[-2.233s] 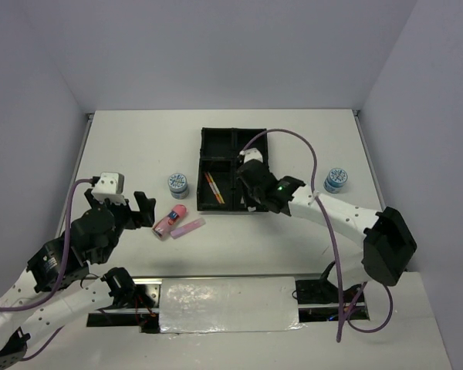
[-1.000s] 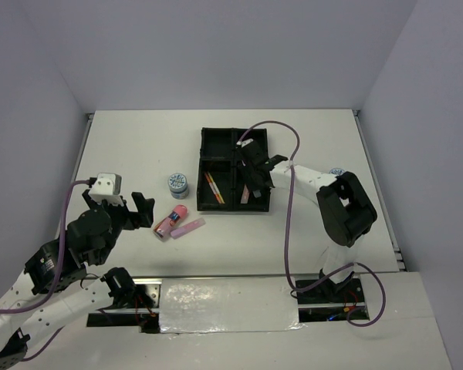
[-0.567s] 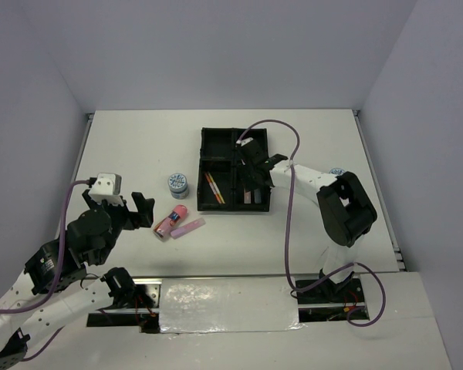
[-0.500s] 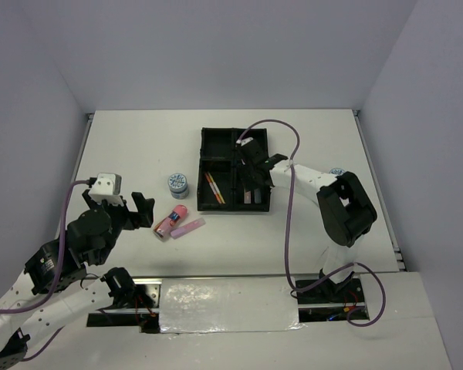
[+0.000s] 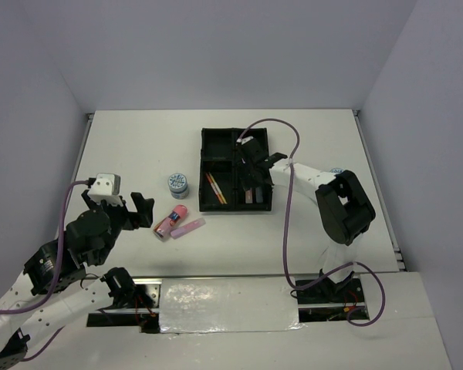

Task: Sort the stationery into containers
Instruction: Move the storage box to the center of the board, then move the pen to the corner of the board.

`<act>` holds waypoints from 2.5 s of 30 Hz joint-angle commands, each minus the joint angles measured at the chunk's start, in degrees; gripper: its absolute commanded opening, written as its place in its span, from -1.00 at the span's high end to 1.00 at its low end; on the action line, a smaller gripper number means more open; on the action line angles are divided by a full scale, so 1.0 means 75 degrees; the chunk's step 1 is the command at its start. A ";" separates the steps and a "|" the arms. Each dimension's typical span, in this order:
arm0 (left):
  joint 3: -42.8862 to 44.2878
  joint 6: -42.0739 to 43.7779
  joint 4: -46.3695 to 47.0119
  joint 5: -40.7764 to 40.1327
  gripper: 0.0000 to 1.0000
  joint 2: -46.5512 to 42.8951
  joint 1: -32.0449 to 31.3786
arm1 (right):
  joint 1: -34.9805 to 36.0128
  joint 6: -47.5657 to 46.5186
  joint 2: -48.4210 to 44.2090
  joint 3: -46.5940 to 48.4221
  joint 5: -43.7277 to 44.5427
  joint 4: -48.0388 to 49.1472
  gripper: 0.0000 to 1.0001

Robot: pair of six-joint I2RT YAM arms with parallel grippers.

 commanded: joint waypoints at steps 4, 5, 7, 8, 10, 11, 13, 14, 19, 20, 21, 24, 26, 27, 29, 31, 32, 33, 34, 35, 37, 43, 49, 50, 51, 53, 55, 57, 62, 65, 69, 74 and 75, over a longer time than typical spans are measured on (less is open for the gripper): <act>0.0031 0.0112 0.0205 0.0039 -0.99 -0.0045 0.0031 | -0.0062 -0.0088 -0.0183 0.0330 0.0043 -0.0129 -0.51; 0.0020 0.0112 0.0216 0.0051 -0.99 -0.0033 0.0031 | -0.0051 -0.0076 -0.0183 0.0376 0.0043 -0.0199 -0.51; 0.0031 0.0112 0.0228 0.0051 -0.99 -0.0033 0.0019 | -0.0004 -0.0029 -0.0345 0.0377 -0.0109 -0.0177 -0.50; 0.0031 0.0112 0.0217 0.0051 -0.99 -0.0033 0.0019 | 0.0042 -0.0018 -0.0440 0.0377 -0.0283 -0.0165 -0.50; 0.0031 0.0112 0.0216 0.0051 -0.99 -0.0022 0.0019 | 0.0241 0.0053 -0.0836 0.0435 -0.0344 -0.0200 -0.49; 0.0031 0.0112 0.0228 0.0051 -0.99 -0.0022 0.0030 | 0.0323 0.0088 -0.0978 0.0470 -0.0332 -0.0223 -0.49; 0.0031 0.0112 0.0228 0.0051 -0.99 0.0002 0.0019 | 0.0580 0.0263 -0.1364 0.0715 -0.0216 -0.0456 -0.49; 0.0020 0.0112 0.0228 0.0040 -0.99 0.0002 0.0030 | 0.0686 0.0357 -0.1482 0.0821 -0.0064 -0.0562 -0.49; 0.0055 0.0054 0.0193 -0.0100 -0.99 -0.0010 0.0019 | 0.1750 0.1446 -0.2011 0.1279 0.1213 -0.1090 -0.46; 0.0055 0.0030 0.0193 -0.0148 -0.99 -0.0010 0.0019 | 0.1974 0.1923 -0.2011 0.1291 0.1331 -0.1125 -0.45; 0.0066 -0.0039 0.0158 -0.0218 -0.99 -0.0010 0.0019 | 0.2197 0.2206 -0.1930 0.1349 0.1506 -0.1172 -0.43; 0.0101 -0.0192 -0.0006 -0.0499 -0.99 -0.0022 0.0031 | 0.3099 0.3577 -0.1579 0.1431 0.2173 -0.1418 -0.41; 0.0125 -0.0227 -0.0053 -0.0604 -0.99 -0.0068 0.0031 | 0.3649 0.4931 -0.1472 0.1397 0.2851 -0.1571 -0.40; 0.0113 -0.0274 -0.0076 -0.0651 -0.99 -0.0080 0.0031 | 0.3838 0.5264 -0.1402 0.1234 0.2925 -0.1455 -0.41; 0.0137 -0.0321 -0.0146 -0.0757 -0.99 -0.0162 0.0031 | 0.4213 0.6432 -0.1215 0.1220 0.3147 -0.1383 -0.42; 0.0137 -0.0415 -0.0205 -0.0933 -0.99 -0.0220 0.0031 | 0.4752 0.7046 -0.0736 0.1571 0.3440 -0.1790 -0.43; 0.0148 -0.0461 -0.0240 -0.0991 -0.99 -0.0244 0.0031 | 0.4893 0.7675 -0.0501 0.1769 0.3615 -0.2060 -0.45; 0.0183 -0.0520 -0.0322 -0.1096 -0.99 -0.0256 0.0042 | 0.5103 0.7972 -0.0255 0.2317 0.3826 -0.2365 -0.45; 0.0184 -0.0555 -0.0346 -0.1144 -0.99 -0.0291 0.0031 | 0.5152 0.8218 0.0269 0.2612 0.3886 -0.2983 -0.45; 0.0184 -0.0590 -0.0369 -0.1167 -0.99 -0.0326 0.0031 | 0.5199 0.8871 0.0530 0.2905 0.3898 -0.3360 -0.46; 0.0184 -0.0579 -0.0369 -0.1168 -0.99 -0.0385 0.0031 | 0.5223 0.9425 0.1163 0.3586 0.3724 -0.4077 -0.45; 0.0184 -0.0544 -0.0346 -0.1086 -0.99 -0.0502 0.0042 | 0.5199 1.0130 0.1551 0.3377 0.3523 -0.3657 -0.39; 0.0172 -0.0450 -0.0252 -0.0933 -0.99 -0.0526 0.0031 | 0.4895 0.9885 0.2055 0.3553 0.3313 -0.3446 -0.33; 0.0160 -0.0439 -0.0241 -0.0922 -0.99 -0.0537 0.0031 | 0.4848 0.9850 0.2160 0.3506 0.3254 -0.3376 -0.33; 0.0149 -0.0427 -0.0252 -0.0910 -0.99 -0.0549 0.0031 | 0.4801 0.9943 0.2207 0.3494 0.3219 -0.3422 -0.32; 0.0149 -0.0415 -0.0217 -0.0863 -0.99 -0.0572 0.0031 | 0.4754 0.9955 0.2278 0.3436 0.3219 -0.3411 -0.32; 0.0137 -0.0380 -0.0182 -0.0828 -0.99 -0.0596 0.0031 | 0.4754 0.9874 0.2302 0.3354 0.3195 -0.3294 -0.31; 0.0148 -0.0368 -0.0170 -0.0816 -0.99 -0.0584 0.0031 | 0.4742 0.9792 0.2418 0.3353 0.3172 -0.3130 -0.26; 0.0125 -0.0333 -0.0135 -0.0723 -0.99 -0.0607 0.0031 | 0.4602 0.9499 0.2712 0.3401 0.3032 -0.2722 -0.25; 0.0090 -0.0274 -0.0088 -0.0652 -0.99 -0.0596 0.0042 | 0.4531 0.9288 0.2677 0.3167 0.2961 -0.2369 -0.24; 0.0113 -0.0263 -0.0065 -0.0593 -0.99 -0.0549 0.0042 | 0.4519 0.9229 0.2770 0.3189 0.2832 -0.2391 -0.21; 0.0090 -0.0239 -0.0065 -0.0593 -0.99 -0.0607 0.0042 | 0.4508 0.9182 0.2969 0.3295 0.2621 -0.2544 -0.14; 0.0090 -0.0239 -0.0065 -0.0593 -0.99 -0.0619 0.0042 | 0.4508 0.9135 0.2970 0.3202 0.2540 -0.2532 -0.12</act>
